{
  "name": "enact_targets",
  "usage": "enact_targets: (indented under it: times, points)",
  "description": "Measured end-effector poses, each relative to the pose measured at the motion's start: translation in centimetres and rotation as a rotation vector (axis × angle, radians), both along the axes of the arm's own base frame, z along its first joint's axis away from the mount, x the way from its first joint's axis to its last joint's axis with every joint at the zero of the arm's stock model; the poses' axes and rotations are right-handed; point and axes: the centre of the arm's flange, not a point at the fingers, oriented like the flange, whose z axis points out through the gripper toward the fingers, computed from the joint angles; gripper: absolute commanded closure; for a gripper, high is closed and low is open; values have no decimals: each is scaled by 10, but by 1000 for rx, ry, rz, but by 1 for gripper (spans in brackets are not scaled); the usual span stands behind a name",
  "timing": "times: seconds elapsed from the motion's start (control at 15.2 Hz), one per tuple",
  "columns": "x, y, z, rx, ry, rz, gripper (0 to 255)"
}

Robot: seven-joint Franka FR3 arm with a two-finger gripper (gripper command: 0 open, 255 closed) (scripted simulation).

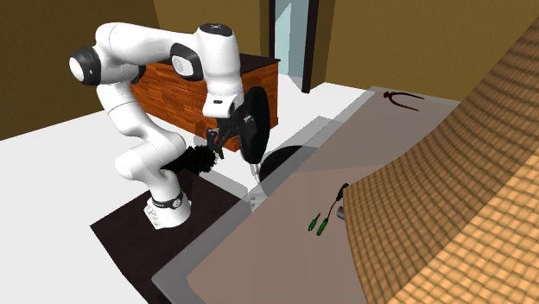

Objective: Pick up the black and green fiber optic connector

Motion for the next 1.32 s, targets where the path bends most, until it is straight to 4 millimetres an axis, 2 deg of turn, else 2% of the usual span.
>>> enact_targets:
  times: [0.26,0.73,0.99,1.32]
  points:
    - [38,31,-15,11,2,-171,0]
    - [113,61,-37,29,5,-473,0]
    - [161,70,-52,41,7,-644,0]
    - [223,67,-72,55,9,-859,0]
